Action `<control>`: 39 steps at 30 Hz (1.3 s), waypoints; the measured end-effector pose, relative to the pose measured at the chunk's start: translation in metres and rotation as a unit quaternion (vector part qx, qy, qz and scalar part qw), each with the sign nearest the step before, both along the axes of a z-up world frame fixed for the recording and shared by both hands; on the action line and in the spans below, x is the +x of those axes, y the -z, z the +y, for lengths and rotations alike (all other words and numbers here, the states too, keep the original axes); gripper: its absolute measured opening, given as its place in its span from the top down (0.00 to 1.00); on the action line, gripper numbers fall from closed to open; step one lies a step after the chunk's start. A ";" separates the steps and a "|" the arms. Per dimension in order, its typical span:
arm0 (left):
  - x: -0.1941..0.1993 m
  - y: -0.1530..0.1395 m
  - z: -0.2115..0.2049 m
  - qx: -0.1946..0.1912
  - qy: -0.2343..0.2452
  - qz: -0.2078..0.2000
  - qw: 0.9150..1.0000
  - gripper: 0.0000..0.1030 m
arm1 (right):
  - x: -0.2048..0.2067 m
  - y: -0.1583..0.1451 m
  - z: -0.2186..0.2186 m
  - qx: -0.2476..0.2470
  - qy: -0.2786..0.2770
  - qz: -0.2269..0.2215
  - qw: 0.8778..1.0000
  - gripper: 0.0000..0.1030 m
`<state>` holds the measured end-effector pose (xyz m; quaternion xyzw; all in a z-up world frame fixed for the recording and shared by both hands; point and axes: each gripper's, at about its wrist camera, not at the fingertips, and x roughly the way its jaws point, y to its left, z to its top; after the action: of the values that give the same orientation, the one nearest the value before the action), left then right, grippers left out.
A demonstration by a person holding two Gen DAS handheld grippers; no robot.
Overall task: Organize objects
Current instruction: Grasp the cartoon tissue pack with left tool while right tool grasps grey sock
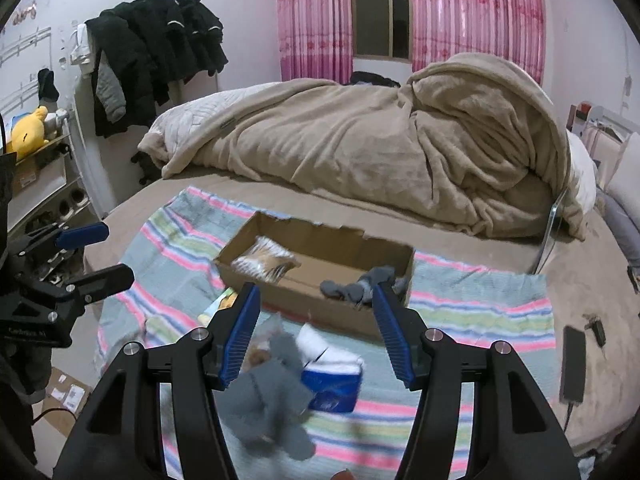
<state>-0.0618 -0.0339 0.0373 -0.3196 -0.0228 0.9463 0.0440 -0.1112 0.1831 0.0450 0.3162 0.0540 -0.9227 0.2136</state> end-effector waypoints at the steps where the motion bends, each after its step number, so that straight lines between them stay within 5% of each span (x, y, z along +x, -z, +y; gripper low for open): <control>1: 0.004 0.005 -0.003 0.005 -0.004 -0.005 1.000 0.11 | 0.002 0.004 -0.001 0.000 0.000 -0.005 1.000 0.40; 14: 0.019 0.057 -0.023 0.017 -0.038 -0.050 0.998 0.11 | 0.006 0.051 -0.029 0.005 -0.022 -0.066 0.998 0.40; 39: -0.033 0.117 -0.021 0.006 -0.015 -0.111 0.994 0.11 | -0.025 0.136 -0.055 0.056 -0.047 -0.163 0.984 0.40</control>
<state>-0.0953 -0.0546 -0.0799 -0.4221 -0.0380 0.9053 0.0294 -0.1365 0.1276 -0.0913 0.4705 0.0847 -0.8435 0.2447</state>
